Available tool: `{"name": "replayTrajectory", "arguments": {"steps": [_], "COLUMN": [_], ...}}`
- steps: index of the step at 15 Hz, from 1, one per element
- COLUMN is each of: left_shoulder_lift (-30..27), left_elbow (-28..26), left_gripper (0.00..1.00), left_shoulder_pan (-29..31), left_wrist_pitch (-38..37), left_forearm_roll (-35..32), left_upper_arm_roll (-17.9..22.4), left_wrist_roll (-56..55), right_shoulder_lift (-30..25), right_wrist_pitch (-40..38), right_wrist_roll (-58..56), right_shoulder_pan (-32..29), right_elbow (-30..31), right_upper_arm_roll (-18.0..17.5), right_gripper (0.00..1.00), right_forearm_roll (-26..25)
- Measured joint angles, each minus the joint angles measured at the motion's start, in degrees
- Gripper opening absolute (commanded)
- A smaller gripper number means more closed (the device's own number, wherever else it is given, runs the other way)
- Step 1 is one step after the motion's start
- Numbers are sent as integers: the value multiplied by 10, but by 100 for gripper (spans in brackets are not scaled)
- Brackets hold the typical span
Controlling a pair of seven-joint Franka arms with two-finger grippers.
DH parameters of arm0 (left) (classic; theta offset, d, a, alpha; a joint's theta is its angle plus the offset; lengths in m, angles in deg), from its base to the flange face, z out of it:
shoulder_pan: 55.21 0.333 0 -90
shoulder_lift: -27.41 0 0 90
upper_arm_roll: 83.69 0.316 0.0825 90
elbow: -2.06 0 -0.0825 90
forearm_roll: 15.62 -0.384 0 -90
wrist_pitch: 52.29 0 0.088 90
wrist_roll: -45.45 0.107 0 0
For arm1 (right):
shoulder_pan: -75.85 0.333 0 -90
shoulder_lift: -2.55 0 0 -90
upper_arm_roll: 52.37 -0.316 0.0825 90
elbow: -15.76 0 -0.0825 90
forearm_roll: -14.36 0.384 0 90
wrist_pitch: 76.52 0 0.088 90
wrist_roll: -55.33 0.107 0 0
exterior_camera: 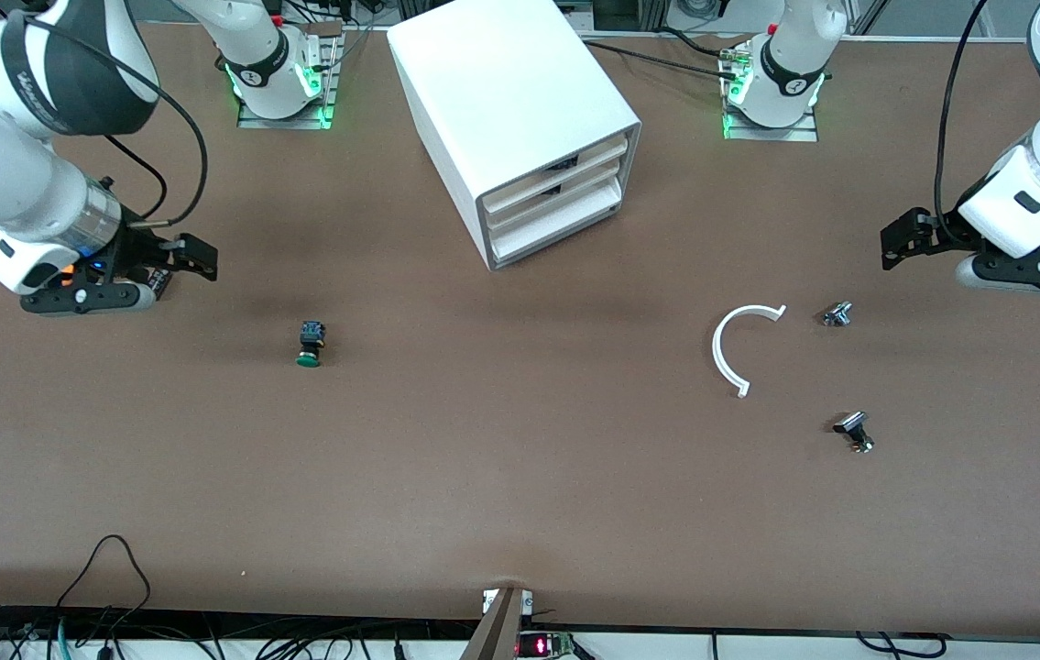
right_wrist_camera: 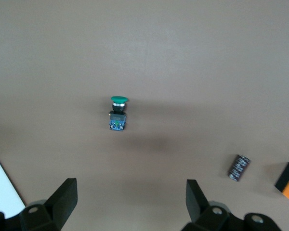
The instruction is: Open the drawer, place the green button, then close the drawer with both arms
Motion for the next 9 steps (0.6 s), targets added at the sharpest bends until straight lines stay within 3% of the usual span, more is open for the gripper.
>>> {"name": "replayTrajectory", "arguments": {"steps": [4, 9], "left_shoulder_lift": [15, 90], "left_elbow": [1, 0], "left_gripper": [100, 100], "left_shoulder_pan": [-7, -12], "left_wrist_pitch": [-81, -107], "left_forearm_roll": [36, 168], "left_upper_arm_roll": [-40, -66], "left_wrist_roll": [4, 6], "right_shoulder_lift": [21, 56], "right_wrist_pitch": [77, 217], "right_wrist_roll": [24, 27], "right_shoulder_pan": [11, 15], "right_elbow": [41, 125], "right_upper_arm_roll": [0, 0], "right_gripper": [100, 100], "right_forearm_roll": [2, 2]}}
